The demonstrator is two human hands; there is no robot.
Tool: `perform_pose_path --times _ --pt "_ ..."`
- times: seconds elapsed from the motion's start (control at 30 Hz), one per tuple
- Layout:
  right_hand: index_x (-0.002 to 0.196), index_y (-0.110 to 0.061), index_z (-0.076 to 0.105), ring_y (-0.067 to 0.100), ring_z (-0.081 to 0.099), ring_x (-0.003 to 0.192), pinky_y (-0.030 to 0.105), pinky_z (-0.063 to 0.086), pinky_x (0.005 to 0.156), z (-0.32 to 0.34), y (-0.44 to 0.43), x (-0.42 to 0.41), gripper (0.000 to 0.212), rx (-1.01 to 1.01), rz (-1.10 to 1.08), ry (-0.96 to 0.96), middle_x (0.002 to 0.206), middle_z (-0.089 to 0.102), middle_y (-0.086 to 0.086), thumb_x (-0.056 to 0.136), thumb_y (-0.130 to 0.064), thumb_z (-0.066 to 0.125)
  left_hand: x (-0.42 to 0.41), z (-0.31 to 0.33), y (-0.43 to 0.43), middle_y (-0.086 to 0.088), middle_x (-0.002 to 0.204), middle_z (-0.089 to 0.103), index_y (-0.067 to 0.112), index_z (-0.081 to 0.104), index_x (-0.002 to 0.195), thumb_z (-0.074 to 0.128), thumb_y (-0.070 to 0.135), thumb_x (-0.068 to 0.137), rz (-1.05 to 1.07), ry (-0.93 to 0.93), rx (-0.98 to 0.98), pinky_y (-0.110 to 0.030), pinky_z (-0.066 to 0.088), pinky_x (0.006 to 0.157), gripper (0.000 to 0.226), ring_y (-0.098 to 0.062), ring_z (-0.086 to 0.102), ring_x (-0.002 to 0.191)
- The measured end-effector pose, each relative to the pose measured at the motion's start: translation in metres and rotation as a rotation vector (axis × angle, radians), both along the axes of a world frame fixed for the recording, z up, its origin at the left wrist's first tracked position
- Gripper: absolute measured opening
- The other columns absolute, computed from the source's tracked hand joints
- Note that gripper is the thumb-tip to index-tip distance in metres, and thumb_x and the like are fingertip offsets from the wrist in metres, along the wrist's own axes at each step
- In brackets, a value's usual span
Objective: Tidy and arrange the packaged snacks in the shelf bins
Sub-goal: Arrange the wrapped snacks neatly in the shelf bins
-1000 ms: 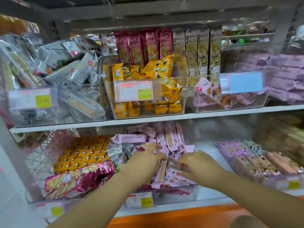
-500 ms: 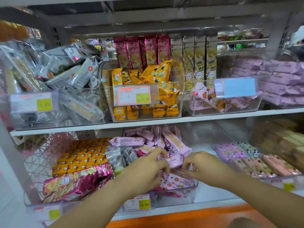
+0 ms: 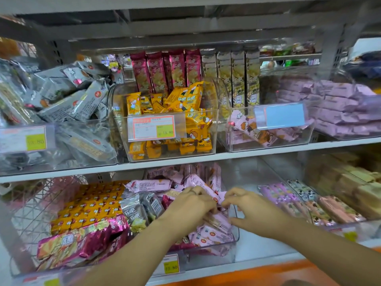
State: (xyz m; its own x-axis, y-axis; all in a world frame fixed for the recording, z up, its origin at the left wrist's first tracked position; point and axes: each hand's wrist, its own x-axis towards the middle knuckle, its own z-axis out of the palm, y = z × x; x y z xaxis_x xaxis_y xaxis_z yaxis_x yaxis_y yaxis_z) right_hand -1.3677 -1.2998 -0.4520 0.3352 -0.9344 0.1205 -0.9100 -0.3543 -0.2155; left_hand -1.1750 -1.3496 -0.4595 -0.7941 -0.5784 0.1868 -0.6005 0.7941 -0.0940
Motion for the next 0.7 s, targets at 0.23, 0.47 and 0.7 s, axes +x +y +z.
perform_pose_path --times 0.23,0.47,0.7 --pt "0.131 -0.033 0.053 0.008 0.048 0.117 0.022 0.037 0.09 0.006 0.0 0.002 0.04 0.004 0.032 0.025 0.136 0.042 -0.013 0.091 -0.033 0.056 0.023 0.006 0.001 0.012 0.119 0.056 0.028 0.064 0.114 0.056 0.032 0.094 0.013 0.184 0.005 -0.023 0.026 0.096 0.022 -0.01 0.044 0.116" --pt "0.108 -0.031 0.067 -0.008 0.046 0.075 0.023 0.045 0.077 0.054 0.011 -0.003 0.023 -0.228 0.097 -0.147 0.084 0.05 -0.026 0.085 -0.03 0.066 0.023 0.062 0.026 0.017 0.105 0.056 0.028 0.064 0.107 0.056 0.028 0.095 -0.048 0.378 -0.02 -0.024 0.039 0.082 0.014 -0.003 0.055 0.091" --pt "0.083 -0.035 0.065 0.002 0.06 0.072 0.009 0.043 0.064 0.15 0.034 -0.038 0.023 -0.516 0.078 -0.473 0.074 0.065 -0.023 0.081 -0.013 0.072 -0.011 0.149 0.038 0.015 0.087 0.061 0.022 0.067 0.098 0.058 0.022 0.085 -0.168 0.66 -0.064 -0.015 0.045 0.072 0.015 -0.001 0.057 0.081"
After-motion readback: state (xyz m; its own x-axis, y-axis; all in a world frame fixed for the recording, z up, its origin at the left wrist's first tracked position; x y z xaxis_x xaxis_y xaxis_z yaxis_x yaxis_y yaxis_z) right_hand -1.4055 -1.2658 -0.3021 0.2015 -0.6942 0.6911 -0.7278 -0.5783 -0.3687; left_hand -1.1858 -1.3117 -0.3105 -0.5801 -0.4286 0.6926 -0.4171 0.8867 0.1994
